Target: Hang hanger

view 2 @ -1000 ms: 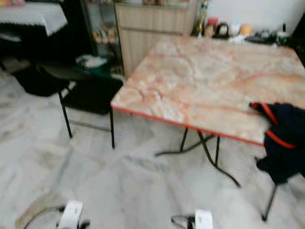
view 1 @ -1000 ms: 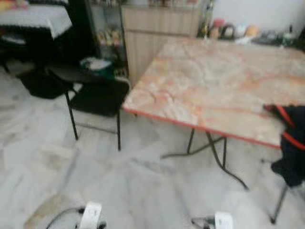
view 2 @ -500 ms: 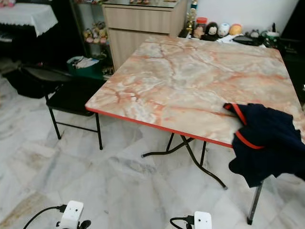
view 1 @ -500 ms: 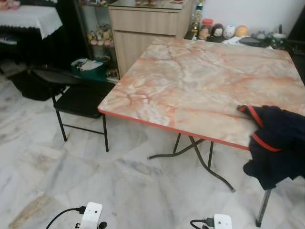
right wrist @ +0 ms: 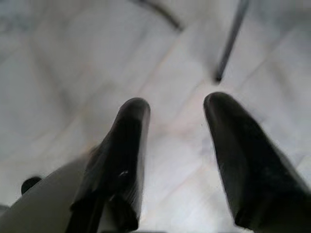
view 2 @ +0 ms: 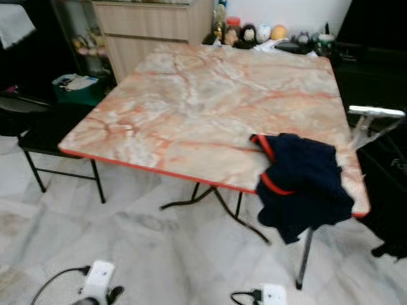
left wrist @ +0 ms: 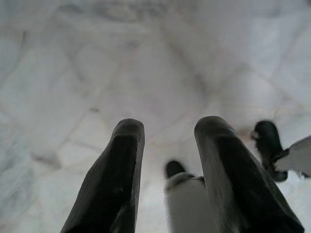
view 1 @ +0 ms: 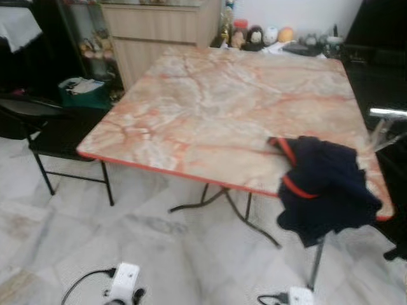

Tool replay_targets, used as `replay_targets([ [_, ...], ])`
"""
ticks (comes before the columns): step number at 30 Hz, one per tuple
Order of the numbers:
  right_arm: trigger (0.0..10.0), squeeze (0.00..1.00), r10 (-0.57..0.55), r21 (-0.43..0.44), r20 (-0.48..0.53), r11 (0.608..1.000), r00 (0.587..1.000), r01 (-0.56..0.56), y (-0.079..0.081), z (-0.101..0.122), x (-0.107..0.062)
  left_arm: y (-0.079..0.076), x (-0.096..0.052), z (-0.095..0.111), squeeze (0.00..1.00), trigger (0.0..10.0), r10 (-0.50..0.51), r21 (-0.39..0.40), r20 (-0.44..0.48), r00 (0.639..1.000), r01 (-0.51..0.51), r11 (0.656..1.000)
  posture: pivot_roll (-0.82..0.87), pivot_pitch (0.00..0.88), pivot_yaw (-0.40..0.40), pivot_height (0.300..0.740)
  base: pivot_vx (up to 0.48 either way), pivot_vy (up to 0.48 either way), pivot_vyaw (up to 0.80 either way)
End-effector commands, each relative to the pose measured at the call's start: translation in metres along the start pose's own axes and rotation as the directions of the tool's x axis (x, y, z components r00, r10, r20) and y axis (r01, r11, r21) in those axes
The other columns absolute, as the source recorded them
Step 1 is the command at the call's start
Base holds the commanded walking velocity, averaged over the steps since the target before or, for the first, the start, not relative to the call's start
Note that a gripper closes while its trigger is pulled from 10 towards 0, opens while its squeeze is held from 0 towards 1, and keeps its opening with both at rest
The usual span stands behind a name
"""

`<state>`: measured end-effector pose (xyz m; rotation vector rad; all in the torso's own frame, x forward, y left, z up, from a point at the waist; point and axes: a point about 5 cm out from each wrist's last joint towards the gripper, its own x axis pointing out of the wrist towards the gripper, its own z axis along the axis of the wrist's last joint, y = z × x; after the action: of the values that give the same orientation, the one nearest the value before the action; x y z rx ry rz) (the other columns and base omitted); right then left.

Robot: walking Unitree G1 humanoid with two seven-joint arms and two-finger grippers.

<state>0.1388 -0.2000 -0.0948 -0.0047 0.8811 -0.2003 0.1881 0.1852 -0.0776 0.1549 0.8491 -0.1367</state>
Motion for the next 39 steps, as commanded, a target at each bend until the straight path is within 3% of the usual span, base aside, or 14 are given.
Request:
replay_targets([
  [1, 10.0, 0.0, 0.028, 0.008, -0.017, 1.0, 0.999, -0.028, 0.0112, -0.0047, -0.0016, 0.0081, -0.0033, -0.0081, 0.0, 10.0, 0.02, 0.014, -0.024, 1.0, -0.019, 1.0, -0.17, 0.0, 0.022, 0.74, 0.0, -0.322, 0.0],
  [21, 10.0, 0.0, 0.032, 0.007, -0.025, 0.999, 0.999, -0.031, 0.0106, -0.0038, -0.0008, 0.0075, -0.0026, -0.0062, 0.0, 10.0, 0.019, 0.007, -0.019, 1.0, -0.019, 1.0, -0.17, 0.0, 0.016, 0.74, 0.0, -0.322, -0.67],
  [39, 10.0, 0.0, 0.043, 0.01, -0.009, 0.999, 0.999, -0.043, 0.0116, -0.0017, -0.0005, 0.0081, -0.0024, -0.0051, 0.0, 10.0, 0.015, 0.01, -0.018, 1.0, -0.015, 1.0, -0.17, 0.0, 0.017, 0.74, 0.0, -0.322, 0.0],
])
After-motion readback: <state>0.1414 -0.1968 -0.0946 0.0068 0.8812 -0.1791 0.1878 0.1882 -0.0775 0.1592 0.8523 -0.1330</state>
